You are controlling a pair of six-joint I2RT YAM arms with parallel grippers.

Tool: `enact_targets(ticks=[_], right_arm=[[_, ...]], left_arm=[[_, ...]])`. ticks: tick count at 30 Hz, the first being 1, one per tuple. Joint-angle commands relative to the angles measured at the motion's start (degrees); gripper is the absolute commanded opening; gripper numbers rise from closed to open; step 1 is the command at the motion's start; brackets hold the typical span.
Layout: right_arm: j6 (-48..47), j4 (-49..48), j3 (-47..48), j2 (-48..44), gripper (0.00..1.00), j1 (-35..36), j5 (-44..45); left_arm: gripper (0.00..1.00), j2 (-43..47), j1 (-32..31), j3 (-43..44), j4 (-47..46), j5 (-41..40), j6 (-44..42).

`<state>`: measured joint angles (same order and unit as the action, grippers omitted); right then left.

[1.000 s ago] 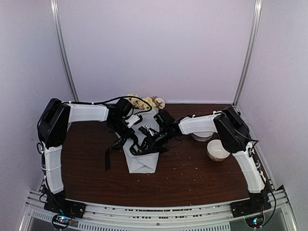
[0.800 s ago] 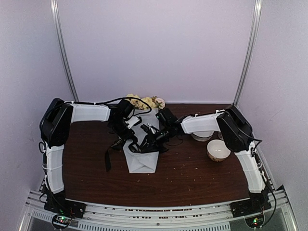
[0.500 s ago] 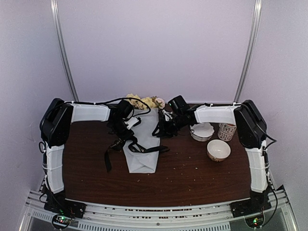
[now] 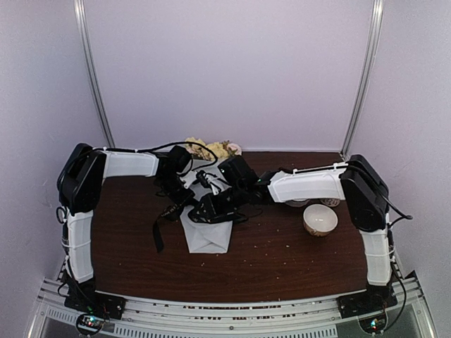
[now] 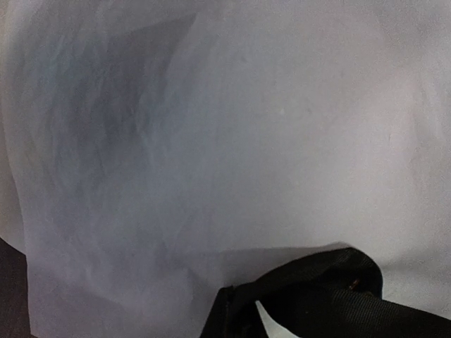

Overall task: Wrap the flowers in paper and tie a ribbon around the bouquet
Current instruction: Cross the ribbon over the folded bouquet.

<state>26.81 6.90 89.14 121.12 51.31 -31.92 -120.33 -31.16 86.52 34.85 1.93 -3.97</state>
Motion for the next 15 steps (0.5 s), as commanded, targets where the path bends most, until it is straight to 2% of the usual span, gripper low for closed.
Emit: enact_targets(ticks=[1,9,15], right_arm=[[-3.6,0.2,2.0,3.6,0.34,0.3,6.4],[-5.7,5.8,5.5,6.8,0.43,0.6,10.5],[-5.6,9.0,6.8,8.3,0.44,1.5,4.6]], left_arm=[[0.0,-0.4,0.5,-0.7,-0.1,1.9,0.5],[0.0,0.0,0.7,-1.3,-0.3,2.7,0.5],[0.0,0.2,1.4,-1.3,-0.3,3.4,0.9]])
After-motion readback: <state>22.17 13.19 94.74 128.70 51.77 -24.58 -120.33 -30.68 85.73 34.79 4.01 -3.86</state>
